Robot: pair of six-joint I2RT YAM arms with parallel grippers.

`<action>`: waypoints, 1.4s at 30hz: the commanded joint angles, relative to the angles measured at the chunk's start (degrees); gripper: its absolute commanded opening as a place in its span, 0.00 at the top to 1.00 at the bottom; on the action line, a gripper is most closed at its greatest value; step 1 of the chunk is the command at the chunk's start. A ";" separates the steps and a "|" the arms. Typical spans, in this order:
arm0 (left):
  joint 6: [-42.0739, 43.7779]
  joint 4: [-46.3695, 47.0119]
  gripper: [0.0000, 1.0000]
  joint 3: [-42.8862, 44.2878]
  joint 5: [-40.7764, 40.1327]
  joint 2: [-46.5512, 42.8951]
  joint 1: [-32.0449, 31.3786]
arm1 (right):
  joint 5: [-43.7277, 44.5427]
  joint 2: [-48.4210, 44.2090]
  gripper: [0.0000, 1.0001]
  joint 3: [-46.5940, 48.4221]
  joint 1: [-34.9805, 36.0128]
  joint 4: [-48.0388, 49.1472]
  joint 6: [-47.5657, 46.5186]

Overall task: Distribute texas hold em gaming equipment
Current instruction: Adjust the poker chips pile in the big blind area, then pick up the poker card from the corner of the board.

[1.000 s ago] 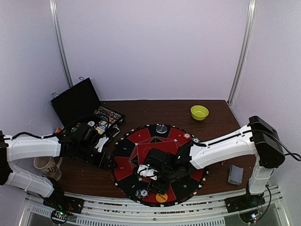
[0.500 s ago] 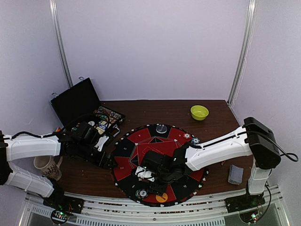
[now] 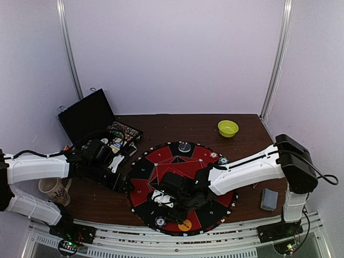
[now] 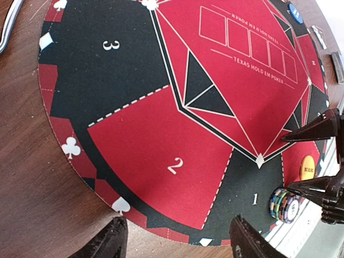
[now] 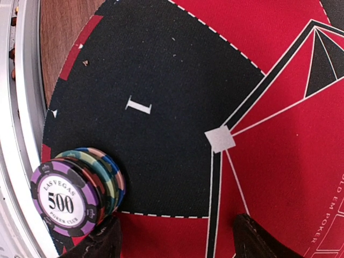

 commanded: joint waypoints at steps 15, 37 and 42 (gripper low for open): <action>5.17 0.92 0.23 10.61 -9.11 -2.85 0.50 | 24.47 -25.53 0.00 -2.74 -11.82 -1.37 4.25; 19.48 7.20 0.02 34.21 -13.55 13.37 5.80 | 16.00 -49.11 0.00 -19.94 -47.01 -49.49 43.87; 19.49 5.38 0.02 34.46 -12.48 14.31 8.54 | 10.56 -47.07 0.00 -23.20 -50.37 -49.21 43.64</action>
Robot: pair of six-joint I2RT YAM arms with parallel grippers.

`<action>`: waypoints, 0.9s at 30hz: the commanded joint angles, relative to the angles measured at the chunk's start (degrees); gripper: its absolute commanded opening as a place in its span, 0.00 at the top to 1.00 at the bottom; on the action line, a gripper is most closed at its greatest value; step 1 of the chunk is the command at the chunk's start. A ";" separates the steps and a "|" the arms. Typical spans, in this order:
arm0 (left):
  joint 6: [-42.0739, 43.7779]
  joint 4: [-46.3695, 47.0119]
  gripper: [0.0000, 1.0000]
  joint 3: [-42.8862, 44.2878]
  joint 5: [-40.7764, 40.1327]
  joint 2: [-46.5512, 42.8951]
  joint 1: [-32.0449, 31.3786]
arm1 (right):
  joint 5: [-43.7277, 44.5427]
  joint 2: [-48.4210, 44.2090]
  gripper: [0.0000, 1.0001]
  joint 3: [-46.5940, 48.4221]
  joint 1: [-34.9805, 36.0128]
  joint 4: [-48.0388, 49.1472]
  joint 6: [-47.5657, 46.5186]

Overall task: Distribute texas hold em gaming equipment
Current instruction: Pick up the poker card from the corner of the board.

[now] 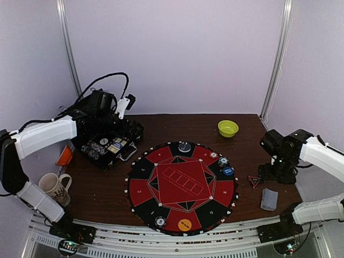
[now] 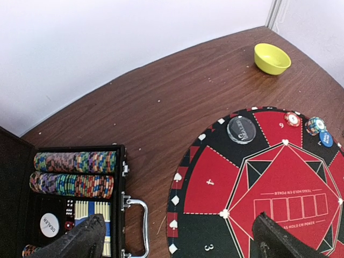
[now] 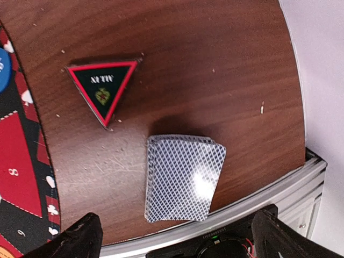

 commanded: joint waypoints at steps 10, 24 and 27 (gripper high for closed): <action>3.04 -2.00 0.02 1.14 -0.18 -1.28 2.27 | -8.04 8.09 0.00 -1.62 -7.13 -2.26 1.15; 4.31 -2.73 0.02 1.01 -0.73 -1.54 2.44 | -13.21 12.83 0.00 -1.78 -13.11 -0.66 -5.97; 4.57 -2.83 0.02 1.01 -1.08 -1.62 2.78 | -13.74 13.62 0.00 -1.45 -13.13 -1.56 -6.36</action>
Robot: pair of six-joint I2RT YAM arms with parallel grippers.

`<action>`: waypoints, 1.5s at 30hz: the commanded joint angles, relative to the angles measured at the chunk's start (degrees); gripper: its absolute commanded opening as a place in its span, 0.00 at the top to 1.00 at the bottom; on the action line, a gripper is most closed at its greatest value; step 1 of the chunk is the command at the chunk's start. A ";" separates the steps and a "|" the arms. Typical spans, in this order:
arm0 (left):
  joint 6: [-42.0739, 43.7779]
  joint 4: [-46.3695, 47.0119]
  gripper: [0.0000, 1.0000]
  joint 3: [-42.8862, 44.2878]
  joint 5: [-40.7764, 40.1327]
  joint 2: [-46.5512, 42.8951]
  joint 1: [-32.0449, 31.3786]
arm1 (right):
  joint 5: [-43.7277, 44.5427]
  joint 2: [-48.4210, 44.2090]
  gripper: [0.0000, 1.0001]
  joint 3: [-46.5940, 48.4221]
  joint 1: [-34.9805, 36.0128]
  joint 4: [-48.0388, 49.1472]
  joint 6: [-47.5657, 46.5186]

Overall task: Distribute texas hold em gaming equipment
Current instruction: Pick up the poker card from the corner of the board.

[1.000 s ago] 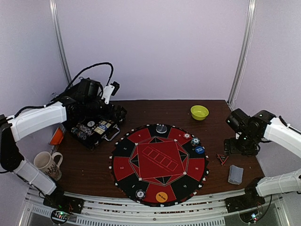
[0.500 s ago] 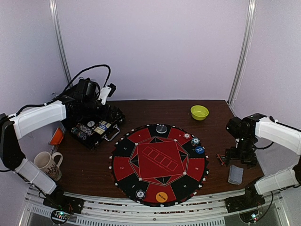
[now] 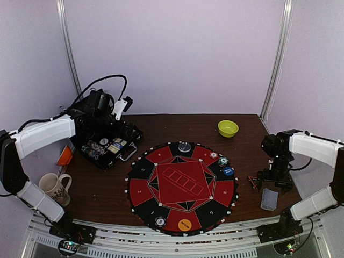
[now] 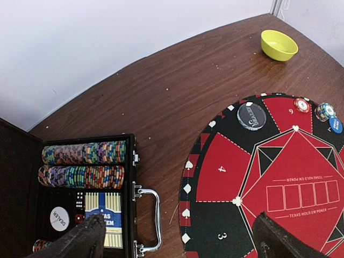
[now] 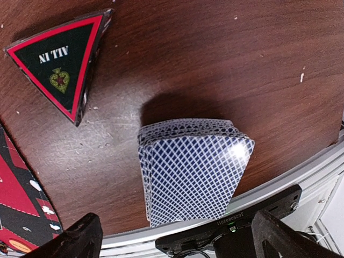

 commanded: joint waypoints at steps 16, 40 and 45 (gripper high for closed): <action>0.97 0.40 0.02 1.25 0.01 -0.09 3.20 | -2.71 8.63 0.00 0.44 -3.01 -3.33 -1.57; 1.00 0.38 0.02 1.21 0.39 0.24 5.32 | -12.16 10.29 0.00 -2.20 -10.80 1.89 0.60; 1.00 0.43 0.02 1.07 0.17 -0.11 5.40 | -10.92 12.26 0.00 -2.93 -10.82 4.33 1.30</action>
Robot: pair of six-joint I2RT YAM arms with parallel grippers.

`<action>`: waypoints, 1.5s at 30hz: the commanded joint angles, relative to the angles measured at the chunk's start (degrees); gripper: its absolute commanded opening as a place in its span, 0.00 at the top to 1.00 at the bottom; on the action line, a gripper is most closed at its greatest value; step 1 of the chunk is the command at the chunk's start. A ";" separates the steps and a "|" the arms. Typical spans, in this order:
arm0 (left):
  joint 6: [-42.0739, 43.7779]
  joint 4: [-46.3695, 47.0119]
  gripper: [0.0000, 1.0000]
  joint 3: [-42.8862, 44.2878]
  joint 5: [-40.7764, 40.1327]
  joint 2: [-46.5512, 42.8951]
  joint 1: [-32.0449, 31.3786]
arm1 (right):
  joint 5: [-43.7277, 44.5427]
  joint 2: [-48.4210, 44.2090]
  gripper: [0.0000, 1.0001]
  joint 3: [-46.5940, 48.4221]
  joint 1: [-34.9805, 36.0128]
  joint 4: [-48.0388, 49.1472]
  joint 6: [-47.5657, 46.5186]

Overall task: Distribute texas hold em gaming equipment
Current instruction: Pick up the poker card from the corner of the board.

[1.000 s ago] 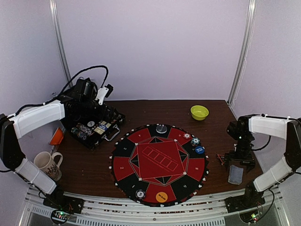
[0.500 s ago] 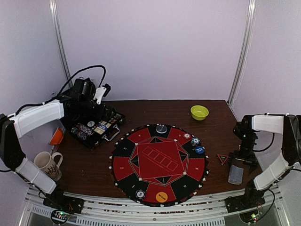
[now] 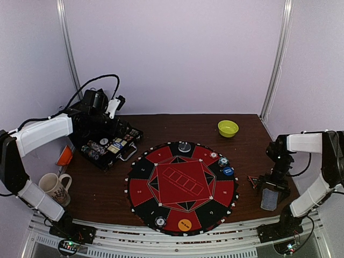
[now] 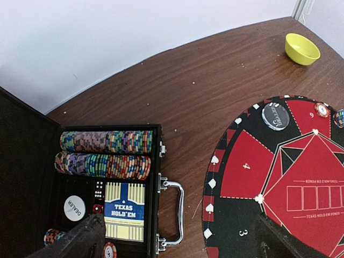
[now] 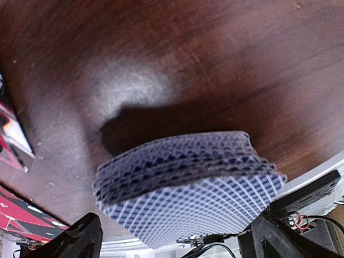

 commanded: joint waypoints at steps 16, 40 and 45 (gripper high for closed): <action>0.85 1.23 0.02 1.16 0.18 -0.64 0.95 | -2.58 2.66 0.04 -6.69 0.10 8.36 5.13; 0.84 0.87 0.02 1.16 0.46 -1.12 1.41 | 3.49 0.36 0.10 -6.53 0.32 8.98 14.09; 0.96 0.82 0.02 1.24 0.62 -0.91 1.47 | 2.32 -1.53 0.05 -9.53 0.33 10.57 14.45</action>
